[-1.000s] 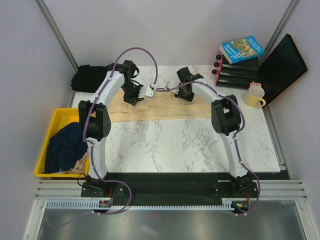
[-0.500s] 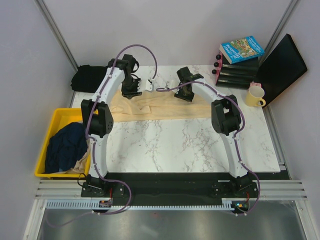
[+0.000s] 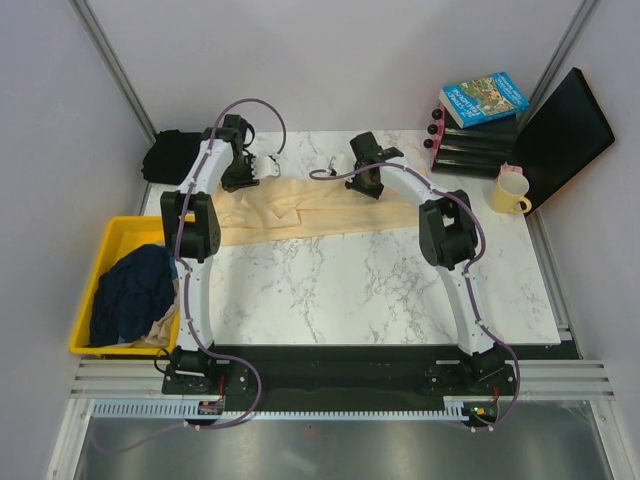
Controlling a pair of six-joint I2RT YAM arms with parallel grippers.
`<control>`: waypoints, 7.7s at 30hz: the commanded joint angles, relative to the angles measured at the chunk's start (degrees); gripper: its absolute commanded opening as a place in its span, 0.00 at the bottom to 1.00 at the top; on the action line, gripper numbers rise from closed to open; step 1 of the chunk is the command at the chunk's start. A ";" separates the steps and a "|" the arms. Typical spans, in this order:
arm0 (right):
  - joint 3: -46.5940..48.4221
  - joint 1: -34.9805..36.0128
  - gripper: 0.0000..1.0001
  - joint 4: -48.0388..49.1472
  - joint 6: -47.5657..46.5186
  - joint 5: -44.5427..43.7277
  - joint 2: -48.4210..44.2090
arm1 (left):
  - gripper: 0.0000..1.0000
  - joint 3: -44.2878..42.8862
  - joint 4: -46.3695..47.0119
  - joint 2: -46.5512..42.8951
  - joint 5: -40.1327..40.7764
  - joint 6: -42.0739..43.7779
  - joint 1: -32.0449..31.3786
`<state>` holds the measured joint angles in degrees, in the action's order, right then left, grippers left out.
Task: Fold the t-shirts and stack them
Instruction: Fold the other side of the tshirt into a rectangle
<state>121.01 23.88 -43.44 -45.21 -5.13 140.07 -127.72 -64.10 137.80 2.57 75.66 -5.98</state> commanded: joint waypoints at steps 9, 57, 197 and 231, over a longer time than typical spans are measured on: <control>-5.78 -0.94 0.29 1.87 0.21 -1.20 1.08 | 0.38 -0.95 8.98 5.20 8.85 -2.62 -1.05; 0.01 -3.75 0.27 9.42 2.85 -1.02 -7.97 | 0.36 21.11 27.01 -6.14 16.41 3.09 -3.87; -6.05 -7.71 0.56 10.04 -1.37 -18.34 -7.71 | 0.41 5.21 -7.09 -4.04 -21.47 3.09 -5.54; -6.05 -6.04 0.56 9.16 -3.13 -17.46 -6.83 | 0.02 6.87 -18.51 -11.32 -16.98 5.72 -5.62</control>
<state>112.77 17.32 -33.89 -47.66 -23.35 135.15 -120.60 -75.11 129.32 -13.96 78.52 -11.60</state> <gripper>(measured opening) 0.558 0.025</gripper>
